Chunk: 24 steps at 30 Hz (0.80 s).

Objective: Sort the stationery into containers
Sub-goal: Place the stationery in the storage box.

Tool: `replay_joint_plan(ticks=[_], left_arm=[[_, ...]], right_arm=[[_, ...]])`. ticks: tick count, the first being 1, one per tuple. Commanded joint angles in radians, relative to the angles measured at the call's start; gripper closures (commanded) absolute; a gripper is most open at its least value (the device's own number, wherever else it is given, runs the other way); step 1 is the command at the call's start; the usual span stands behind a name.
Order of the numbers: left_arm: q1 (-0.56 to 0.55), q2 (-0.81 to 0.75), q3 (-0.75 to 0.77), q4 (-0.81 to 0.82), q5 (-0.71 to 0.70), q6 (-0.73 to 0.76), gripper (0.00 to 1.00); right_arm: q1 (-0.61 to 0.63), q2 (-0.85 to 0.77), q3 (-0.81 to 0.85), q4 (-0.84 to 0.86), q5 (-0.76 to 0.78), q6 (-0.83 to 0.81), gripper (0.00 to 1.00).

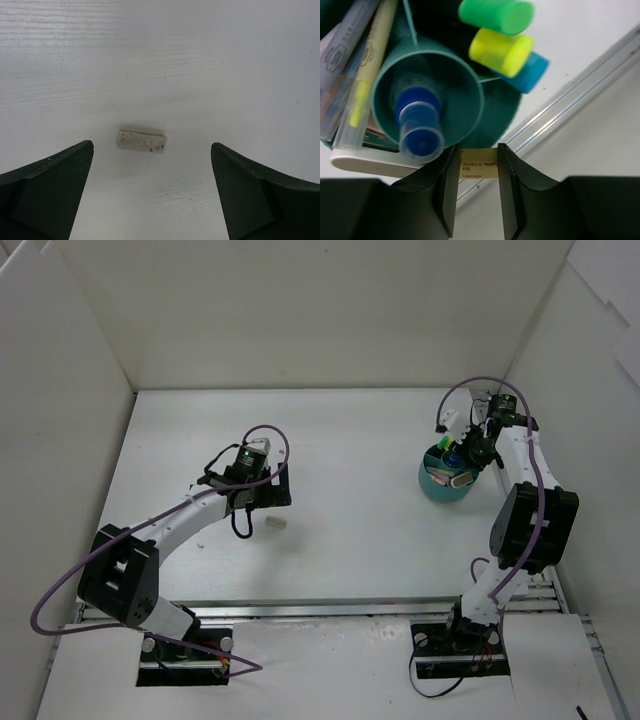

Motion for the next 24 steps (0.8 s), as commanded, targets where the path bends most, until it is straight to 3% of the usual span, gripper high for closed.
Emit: replay_joint_plan(ticks=[1,6,12,16,24], left_arm=[[-0.003,-0.033,0.02,0.032,0.009,-0.025,0.0],[-0.012,-0.034,0.02,0.038,0.009,-0.025,0.0],[-0.012,-0.024,0.02,0.038,0.006,-0.022,0.0],[-0.012,-0.01,0.025,0.047,0.015,-0.017,0.01],[-0.03,-0.008,0.028,0.05,0.015,-0.008,0.01]], right_arm=[[-0.004,-0.064,-0.023,-0.015,-0.062,-0.058,1.0],[-0.005,-0.03,0.001,-0.013,-0.075,-0.04,0.99],[-0.005,-0.021,0.015,-0.013,-0.079,-0.027,0.91],[-0.007,-0.033,0.006,-0.013,-0.082,-0.027,0.73],[-0.007,-0.076,-0.008,-0.015,-0.076,-0.023,0.51]])
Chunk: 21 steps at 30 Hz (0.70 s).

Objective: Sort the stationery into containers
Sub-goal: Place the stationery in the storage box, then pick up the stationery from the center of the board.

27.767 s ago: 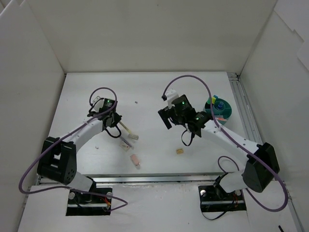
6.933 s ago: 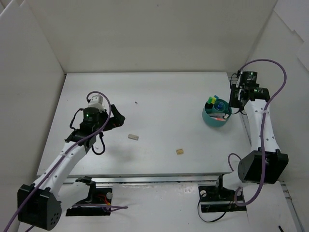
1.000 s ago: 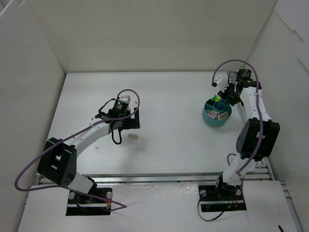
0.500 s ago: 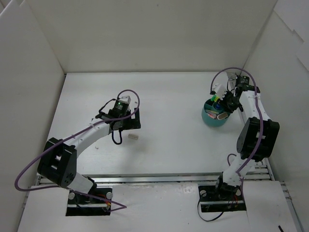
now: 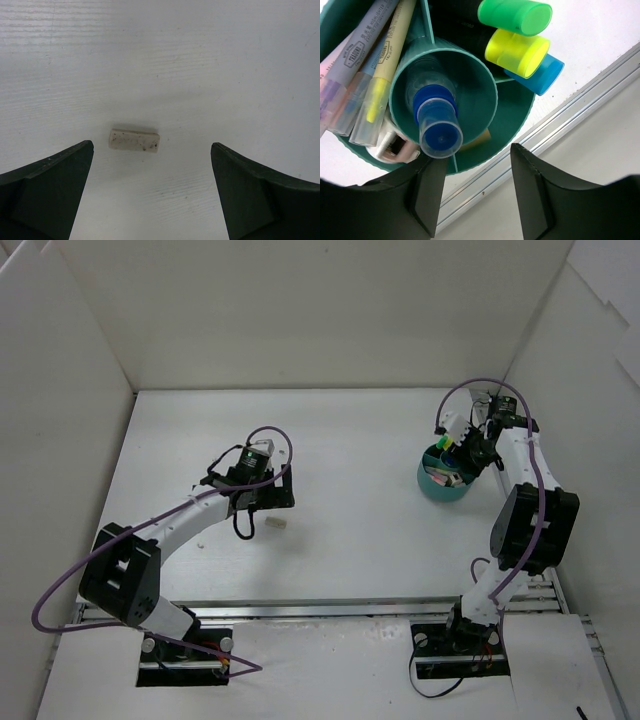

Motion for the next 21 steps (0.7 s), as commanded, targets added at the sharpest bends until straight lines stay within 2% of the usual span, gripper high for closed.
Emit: replay_joint_plan(ticks=[1,11,14,15,17,18,20,21], left_arm=[[-0.014,-0.021,0.025,0.044,0.0,0.001,0.01],[-0.032,-0.076,0.001,0.056,-0.011,0.001,0.0],[-0.032,-0.112,-0.021,0.062,-0.019,-0.006,0.0],[-0.032,-0.123,-0.035,0.061,-0.022,-0.011,0.0],[-0.032,-0.166,-0.052,0.065,-0.032,-0.026,0.0],[-0.032,-0.186,-0.071,0.064,-0.035,-0.034,0.0],[-0.032,-0.243,-0.096,0.055,-0.049,-0.064,0.01],[-0.032,-0.264,-0.119,0.047,-0.06,-0.075,0.01]], right_arm=[[-0.004,-0.075,0.022,-0.001,-0.033,0.0,0.5],[-0.006,-0.164,0.06,-0.003,0.032,0.054,0.48],[0.002,-0.22,0.086,-0.001,0.031,0.115,0.35],[0.005,-0.237,0.089,-0.003,0.025,0.131,0.24],[0.053,-0.297,0.074,0.0,0.014,0.148,0.19],[0.076,-0.315,0.068,0.0,0.01,0.149,0.12],[0.187,-0.357,0.039,-0.001,-0.036,0.154,0.02],[0.241,-0.363,0.034,0.0,-0.049,0.154,0.02]])
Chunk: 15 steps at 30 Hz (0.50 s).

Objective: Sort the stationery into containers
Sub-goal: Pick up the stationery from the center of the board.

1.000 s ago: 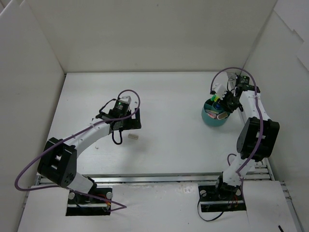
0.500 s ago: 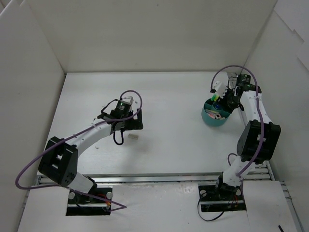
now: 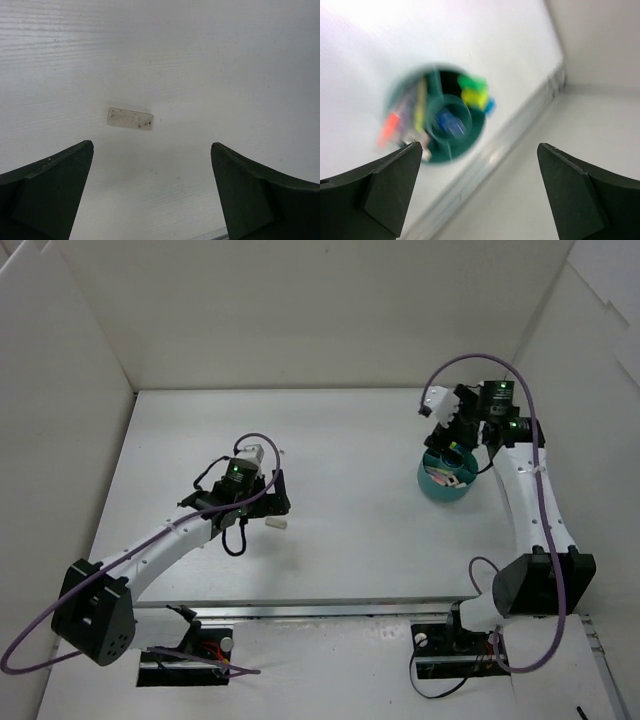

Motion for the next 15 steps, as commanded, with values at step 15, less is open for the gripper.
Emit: replay_joint_plan(ticks=[15], left_arm=[[0.038,-0.479,-0.179,-0.324,-0.281,-0.335,0.01]], right_arm=[[0.76,0.396,0.343,0.127,-0.029,0.629,0.02]])
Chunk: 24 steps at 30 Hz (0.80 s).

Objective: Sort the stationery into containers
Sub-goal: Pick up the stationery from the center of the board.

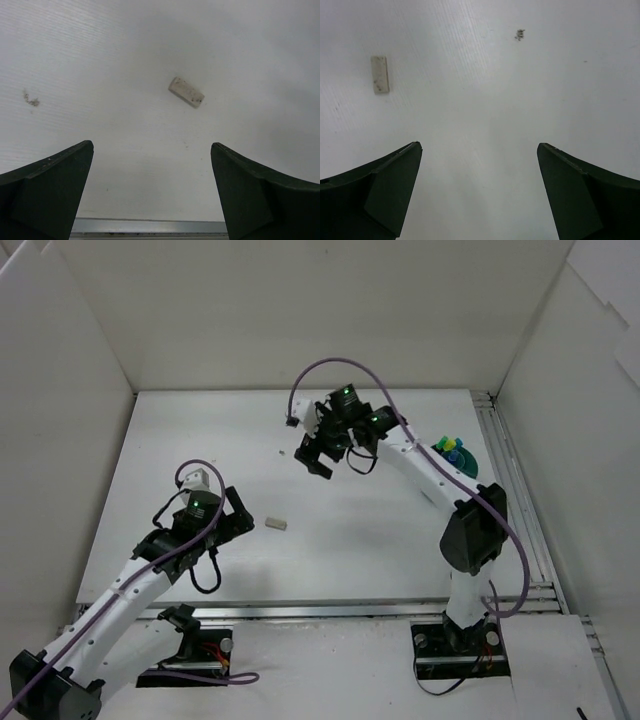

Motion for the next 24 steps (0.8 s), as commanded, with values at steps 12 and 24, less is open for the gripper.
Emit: replay_joint_plan(ticks=[12,24], left_arm=[[0.104,-0.039,0.051,-0.154,-0.036,-0.01,0.0],[0.123,-0.111,0.028,-0.157,-0.06,0.015,0.01]], right_arm=[[0.311,0.241,-0.085,0.33,0.202,0.439,0.02],[0.317,0.358,-0.124,0.384,0.205,0.471,0.34]])
